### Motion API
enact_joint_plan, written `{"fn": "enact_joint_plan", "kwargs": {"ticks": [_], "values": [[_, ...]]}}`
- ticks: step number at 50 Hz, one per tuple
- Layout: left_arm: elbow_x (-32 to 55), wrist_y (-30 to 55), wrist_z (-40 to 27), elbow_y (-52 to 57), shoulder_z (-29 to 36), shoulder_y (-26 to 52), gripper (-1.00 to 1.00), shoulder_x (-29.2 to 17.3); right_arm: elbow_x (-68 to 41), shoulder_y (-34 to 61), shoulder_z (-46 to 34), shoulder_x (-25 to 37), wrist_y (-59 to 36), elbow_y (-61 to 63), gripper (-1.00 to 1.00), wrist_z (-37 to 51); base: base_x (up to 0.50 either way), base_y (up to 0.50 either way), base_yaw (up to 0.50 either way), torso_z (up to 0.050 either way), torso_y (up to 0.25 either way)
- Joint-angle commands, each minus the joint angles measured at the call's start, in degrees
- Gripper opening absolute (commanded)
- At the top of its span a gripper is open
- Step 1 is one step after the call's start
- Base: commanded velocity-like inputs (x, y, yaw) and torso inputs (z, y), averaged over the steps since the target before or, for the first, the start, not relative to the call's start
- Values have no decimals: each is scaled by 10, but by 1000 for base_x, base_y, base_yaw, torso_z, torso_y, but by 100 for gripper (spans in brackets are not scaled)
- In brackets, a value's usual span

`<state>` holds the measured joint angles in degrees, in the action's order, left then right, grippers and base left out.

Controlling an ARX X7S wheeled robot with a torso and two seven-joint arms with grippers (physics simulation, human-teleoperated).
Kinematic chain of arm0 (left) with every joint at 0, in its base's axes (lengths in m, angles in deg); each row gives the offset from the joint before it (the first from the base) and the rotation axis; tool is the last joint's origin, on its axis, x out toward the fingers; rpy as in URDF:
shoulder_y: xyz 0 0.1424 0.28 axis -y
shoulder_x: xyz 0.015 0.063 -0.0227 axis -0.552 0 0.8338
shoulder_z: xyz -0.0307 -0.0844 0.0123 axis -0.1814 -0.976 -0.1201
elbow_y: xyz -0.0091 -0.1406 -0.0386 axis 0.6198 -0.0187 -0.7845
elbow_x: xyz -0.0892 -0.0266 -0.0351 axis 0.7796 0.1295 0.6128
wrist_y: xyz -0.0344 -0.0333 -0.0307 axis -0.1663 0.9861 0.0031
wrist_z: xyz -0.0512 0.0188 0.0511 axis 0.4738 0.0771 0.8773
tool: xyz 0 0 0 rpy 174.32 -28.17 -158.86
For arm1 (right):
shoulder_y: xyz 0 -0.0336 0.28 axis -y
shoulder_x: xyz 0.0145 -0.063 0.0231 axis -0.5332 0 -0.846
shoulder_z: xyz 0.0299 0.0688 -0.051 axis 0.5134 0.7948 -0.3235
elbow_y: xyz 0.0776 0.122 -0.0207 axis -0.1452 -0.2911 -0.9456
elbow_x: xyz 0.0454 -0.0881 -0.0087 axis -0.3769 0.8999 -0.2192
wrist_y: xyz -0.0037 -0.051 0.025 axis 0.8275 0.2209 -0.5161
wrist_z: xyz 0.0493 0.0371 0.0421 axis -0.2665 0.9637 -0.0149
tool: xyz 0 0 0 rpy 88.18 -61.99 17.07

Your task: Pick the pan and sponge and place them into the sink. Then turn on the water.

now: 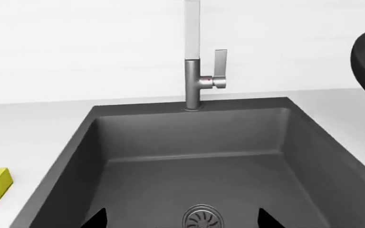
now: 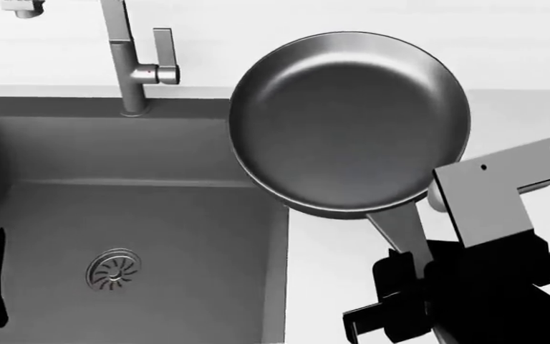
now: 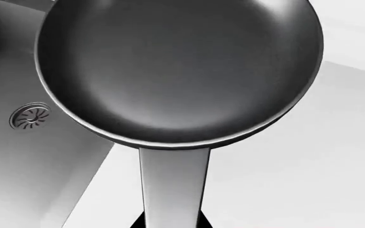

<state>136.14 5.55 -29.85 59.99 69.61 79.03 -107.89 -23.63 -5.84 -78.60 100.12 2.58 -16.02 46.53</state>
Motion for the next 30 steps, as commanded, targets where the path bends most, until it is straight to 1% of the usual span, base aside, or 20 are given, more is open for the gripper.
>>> {"fn": "enact_joint_plan", "kwargs": {"ticks": [1,3,5,9,12,20,30], "values": [[3,-5,2,-1,-4,-5,100,-6,26,7,17,4,7,11,-100,-1,0,500,0,0,0],[7,-5,5,-1,-10,-8,100,-11,26,6,16,3,9,10,-100,-2,0,500,0,0,0],[2,-4,-3,-2,4,1,100,-3,32,4,14,3,10,10,-100,-4,0,500,0,0,5],[10,-4,2,-1,-7,-3,100,-12,42,-4,14,3,16,9,-100,-10,38,500,0,3,0],[9,-5,2,-3,-4,-2,100,-12,49,-10,12,4,19,11,-100,-15,132,500,0,0,3],[-2,-8,-10,-7,22,9,100,0,70,-18,10,5,28,18,-100,-31,248,500,0,0,3],[12,-10,-1,-6,1,-2,100,-16,66,-22,8,10,29,27,-100,-32,270,441,0,1,2]]}}
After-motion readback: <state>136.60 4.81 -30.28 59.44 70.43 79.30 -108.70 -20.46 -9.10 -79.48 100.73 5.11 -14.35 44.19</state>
